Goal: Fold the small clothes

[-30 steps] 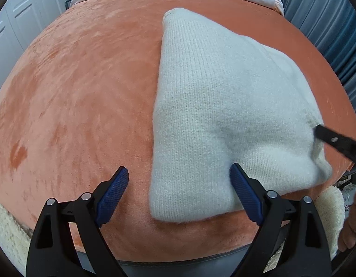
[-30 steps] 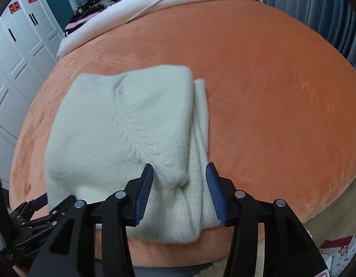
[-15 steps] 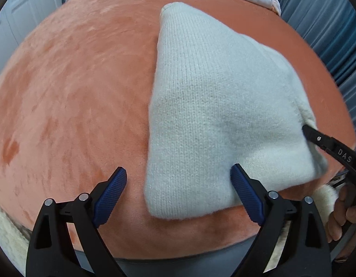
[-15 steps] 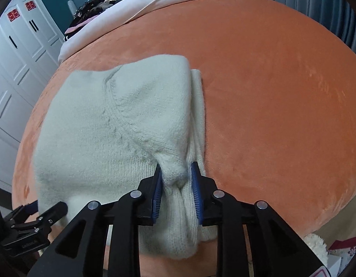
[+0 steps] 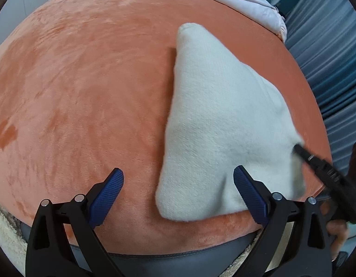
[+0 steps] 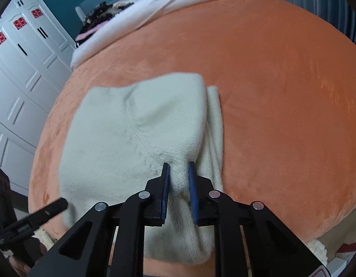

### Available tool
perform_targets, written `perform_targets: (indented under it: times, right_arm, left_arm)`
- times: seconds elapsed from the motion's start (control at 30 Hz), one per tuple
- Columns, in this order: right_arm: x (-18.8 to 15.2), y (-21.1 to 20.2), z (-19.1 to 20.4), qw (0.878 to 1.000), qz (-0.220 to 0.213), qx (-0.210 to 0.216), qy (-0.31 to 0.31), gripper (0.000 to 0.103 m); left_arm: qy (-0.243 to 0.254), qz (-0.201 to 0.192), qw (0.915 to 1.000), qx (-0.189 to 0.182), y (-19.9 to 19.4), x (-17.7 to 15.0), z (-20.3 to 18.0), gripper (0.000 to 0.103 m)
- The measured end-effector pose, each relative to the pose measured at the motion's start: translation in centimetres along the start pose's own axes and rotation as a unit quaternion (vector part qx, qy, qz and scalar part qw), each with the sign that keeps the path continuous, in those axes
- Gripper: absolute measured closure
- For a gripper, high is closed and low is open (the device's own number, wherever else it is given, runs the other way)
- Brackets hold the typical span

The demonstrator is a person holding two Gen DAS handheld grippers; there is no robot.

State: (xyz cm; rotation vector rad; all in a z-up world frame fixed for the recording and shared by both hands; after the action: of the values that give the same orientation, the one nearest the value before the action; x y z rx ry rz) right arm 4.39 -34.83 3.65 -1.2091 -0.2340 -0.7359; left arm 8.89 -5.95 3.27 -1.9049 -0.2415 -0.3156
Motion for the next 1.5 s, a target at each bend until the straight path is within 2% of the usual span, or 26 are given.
perform_targets:
  times: [0.07,0.13,0.2,0.23,0.27,0.4,0.5,0.57,0.63,0.7,0.8,0.83,0.93,0.97,1.0,1.03,1.07,1.13,1.17,1.23,1.3,1.33,1.37,1.43,1.47,1.5]
  right_arm:
    - [1.0,-2.7,-0.1,0.999,-0.039,0.025,0.011,0.091]
    - [1.2,-3.7,-0.6,0.998,-0.051,0.024,0.012,0.091]
    - [0.2,-0.7,-1.6,1.0,-0.008,-0.022,-0.001,0.091]
    - [-1.0,2.3,-2.7,0.998,0.04,-0.05,-0.004,0.093]
    - [-1.9,4.2,-3.5,0.997,0.061,-0.053,0.001,0.093]
    - [-1.1,1.7,-3.2,0.998,0.029,-0.025,0.049,0.092]
    - [-0.5,-1.1,-1.3,0.999,-0.001,-0.018,0.03,0.095]
    - [-1.0,-1.1,-1.1,1.0,0.008,-0.02,0.017,0.095]
    - [-2.6,1.0,-2.0,0.998,0.048,-0.042,0.009,0.095]
    - [-3.3,1.6,-2.9,0.997,0.064,-0.036,0.026,0.088]
    - [-3.0,-0.9,-2.0,0.998,0.045,-0.026,0.024,0.087]
    - [-3.1,-1.6,-1.4,0.999,0.038,-0.025,0.013,0.079]
    - [-4.0,-2.0,-0.8,0.999,0.034,-0.02,0.001,0.044]
    - [-4.4,-1.0,-1.1,0.999,0.049,-0.023,0.003,0.044]
    - [-4.7,-0.1,-1.1,0.997,0.068,-0.029,0.009,0.045]
    - [-4.9,0.7,-1.3,0.996,0.083,-0.027,0.018,0.07]
    - [-4.7,0.8,-0.8,0.996,0.085,-0.03,0.018,0.088]
    - [-3.4,-1.5,2.1,0.999,0.044,-0.013,-0.015,0.091]
    - [-2.1,-3.6,3.6,0.999,0.015,0.032,-0.018,0.092]
    - [0.6,-8.2,5.7,0.991,-0.038,0.125,-0.005,0.092]
    - [1.6,-11.1,6.4,0.985,-0.075,0.157,-0.02,0.093]
    - [1.4,-11.2,5.8,0.986,-0.083,0.144,-0.024,0.094]
    - [0.7,-10.1,4.7,0.991,-0.072,0.112,-0.021,0.094]
    - [-1.9,-4.9,0.6,0.999,-0.003,0.035,0.009,0.094]
    - [-4.0,-1.6,-2.2,0.998,0.051,-0.001,0.037,0.094]
    - [-6.0,0.6,-4.2,0.994,0.085,-0.009,0.067,0.094]
  left_arm:
    - [0.025,-0.013,0.9996,0.011,-0.2,0.0,-0.4,0.009]
    - [0.044,-0.017,0.9987,0.018,-0.2,-0.2,-1.0,0.009]
    - [0.051,-0.012,0.9984,0.023,0.4,-0.4,-1.2,0.009]
    - [0.05,-0.004,0.9983,0.028,1.0,-0.5,-1.3,0.009]
    - [0.048,0.006,0.9984,0.029,1.5,-0.6,-1.2,0.009]
    - [0.04,0.013,0.9986,0.033,2.0,-0.6,-0.7,0.009]
    - [0.047,0.008,0.9983,0.034,1.6,-0.6,-0.7,0.009]
    - [0.049,0.009,0.9981,0.036,1.8,-0.7,-0.8,0.009]
    - [0.043,0.012,0.9984,0.034,1.9,-0.8,-0.7,0.009]
    - [0.044,0.016,0.9984,0.031,2.0,-0.8,-0.9,0.009]
    - [0.043,-0.002,0.999,0.009,0.2,-0.4,-1.1,0.009]
    - [0.039,-0.017,0.9991,-0.006,-0.8,0.1,-1.2,0.009]
    - [0.032,-0.047,0.998,-0.026,-2.2,1.9,-1.7,0.007]
    - [0.03,-0.048,0.9982,-0.023,-2.0,2.5,-1.9,0.007]
    - [0.024,-0.044,0.9986,-0.017,-1.7,3.1,-1.9,0.007]
    - [0.012,-0.039,0.999,-0.017,-1.4,3.5,-1.9,0.008]
    - [0.0,-0.037,0.9989,-0.027,-1.7,3.5,-2.1,0.008]
    - [-0.008,-0.05,0.9979,-0.041,-2.7,3.7,-2.0,0.008]
    - [-0.003,-0.058,0.9976,-0.037,-3.3,3.5,-2.0,0.008]
    - [0.005,-0.069,0.9971,-0.033,-4.6,3.2,-1.7,0.008]
    - [0.006,-0.076,0.9964,-0.036,-5.8,2.9,-0.9,0.008]
    - [0.005,-0.079,0.9963,-0.034,-6.3,2.5,-0.4,0.007]
    - [0.005,-0.078,0.9965,-0.03,-6.5,2.3,0.0,0.007]
    - [0.009,-0.064,0.9978,-0.016,-5.9,1.5,0.7,0.007]
    - [0.009,-0.054,0.9984,-0.009,-5.4,1.2,1.1,0.007]
    - [0.007,-0.042,0.9991,-0.002,-4.8,0.8,1.4,0.007]
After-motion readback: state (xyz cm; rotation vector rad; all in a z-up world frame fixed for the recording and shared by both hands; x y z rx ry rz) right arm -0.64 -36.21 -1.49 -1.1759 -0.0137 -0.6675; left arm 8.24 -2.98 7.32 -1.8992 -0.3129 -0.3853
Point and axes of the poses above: each gripper's, at about its wrist camera, not at the fingertips, and y roughly the way its jaws point, z to its left, x to its top, the point moved 1 cm from there along y, roughly the way its jaws point, and after that the axes turned 2 degrees about -y, right-handed, at the moved point
